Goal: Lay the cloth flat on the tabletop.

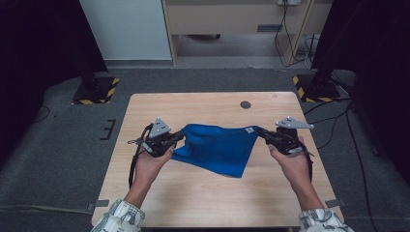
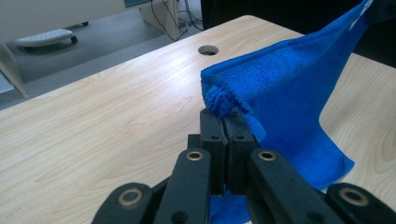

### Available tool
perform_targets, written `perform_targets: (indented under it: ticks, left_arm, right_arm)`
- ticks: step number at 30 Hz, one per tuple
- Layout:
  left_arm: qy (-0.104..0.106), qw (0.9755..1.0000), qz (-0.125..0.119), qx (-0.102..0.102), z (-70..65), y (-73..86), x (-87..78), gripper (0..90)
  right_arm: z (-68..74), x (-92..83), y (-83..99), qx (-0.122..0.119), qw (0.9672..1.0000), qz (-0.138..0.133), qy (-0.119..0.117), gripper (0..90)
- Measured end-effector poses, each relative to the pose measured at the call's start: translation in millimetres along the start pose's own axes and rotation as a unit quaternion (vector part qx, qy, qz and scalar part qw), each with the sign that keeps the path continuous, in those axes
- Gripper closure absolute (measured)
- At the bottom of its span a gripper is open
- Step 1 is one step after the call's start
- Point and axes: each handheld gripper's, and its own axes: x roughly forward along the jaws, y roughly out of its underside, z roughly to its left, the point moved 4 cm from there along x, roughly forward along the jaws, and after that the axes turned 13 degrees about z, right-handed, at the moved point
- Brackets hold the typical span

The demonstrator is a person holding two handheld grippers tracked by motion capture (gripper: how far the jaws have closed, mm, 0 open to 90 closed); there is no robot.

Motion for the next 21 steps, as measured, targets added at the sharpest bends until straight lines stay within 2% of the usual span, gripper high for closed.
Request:
perform_targets:
  ticks: [8,11,15,21]
  left_arm:
    - [0.0,0.9999,-0.012,0.009,-2.7,-6.7,-21.4,88.5]
    - [0.003,0.9997,-0.021,0.01,-4.3,-11.3,-35.6,88.5]
    - [0.006,0.9996,-0.026,0.011,-7.0,-16.5,-45.7,88.5]
    - [0.014,0.9992,-0.032,0.022,-20.0,-30.1,-70.3,88.5]
  right_arm:
    - [-1.8,-12.1,-4.0,0.002,1.0,-0.009,-0.002,89.8]
    - [-0.4,-22.1,-9.2,-0.002,0.9999,-0.014,-0.007,89.8]
    - [2.1,-33.6,-16.8,-0.01,0.9997,-0.02,-0.006,89.8]
    - [4.3,-47.0,-26.1,-0.016,0.9997,-0.019,-0.004,89.8]
